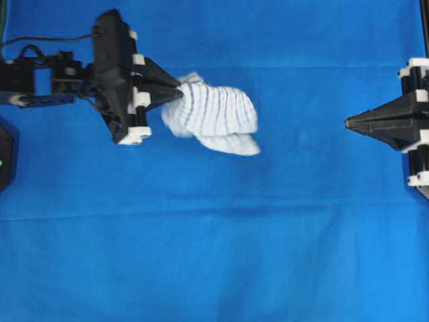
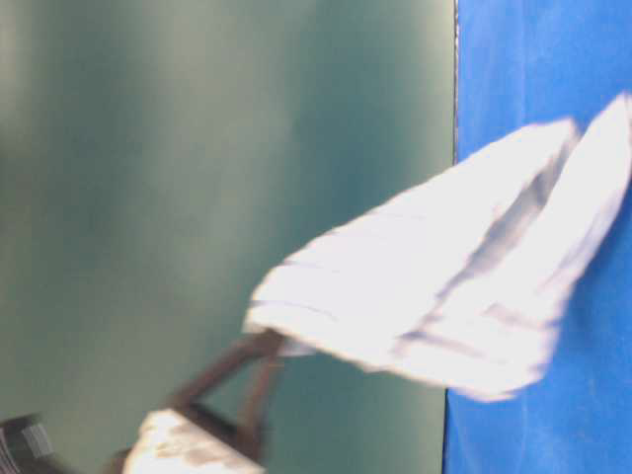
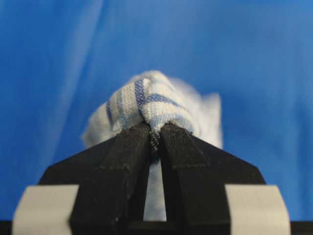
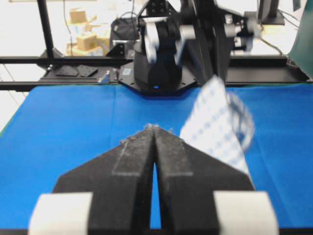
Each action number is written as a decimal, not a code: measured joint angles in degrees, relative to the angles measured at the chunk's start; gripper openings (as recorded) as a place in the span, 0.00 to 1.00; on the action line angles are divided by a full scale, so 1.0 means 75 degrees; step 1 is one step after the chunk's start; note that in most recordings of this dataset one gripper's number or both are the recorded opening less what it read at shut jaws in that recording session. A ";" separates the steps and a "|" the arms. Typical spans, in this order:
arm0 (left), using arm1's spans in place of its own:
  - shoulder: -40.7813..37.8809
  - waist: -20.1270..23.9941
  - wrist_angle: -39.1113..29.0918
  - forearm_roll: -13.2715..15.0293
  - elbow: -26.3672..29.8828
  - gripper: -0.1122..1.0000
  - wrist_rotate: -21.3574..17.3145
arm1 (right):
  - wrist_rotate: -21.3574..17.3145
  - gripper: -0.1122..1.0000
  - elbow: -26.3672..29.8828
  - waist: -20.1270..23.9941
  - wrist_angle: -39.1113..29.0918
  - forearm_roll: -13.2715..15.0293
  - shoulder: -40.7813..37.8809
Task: Hand over the towel.
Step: 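Lift the towel with the left gripper toward the table center, then reach the right gripper to the towel beside the left gripper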
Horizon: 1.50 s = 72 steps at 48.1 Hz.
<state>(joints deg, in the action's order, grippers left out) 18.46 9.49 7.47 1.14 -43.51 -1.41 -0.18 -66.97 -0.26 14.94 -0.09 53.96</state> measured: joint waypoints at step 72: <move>0.0645 -0.0609 0.0809 -0.0012 0.0023 0.13 0.0059 | -0.0059 0.75 0.3328 -0.0691 0.1102 -0.0141 -0.5953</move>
<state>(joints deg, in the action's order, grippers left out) 23.29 4.92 13.54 1.05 -43.33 -0.97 -0.62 -42.01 -5.45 23.20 -1.14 9.32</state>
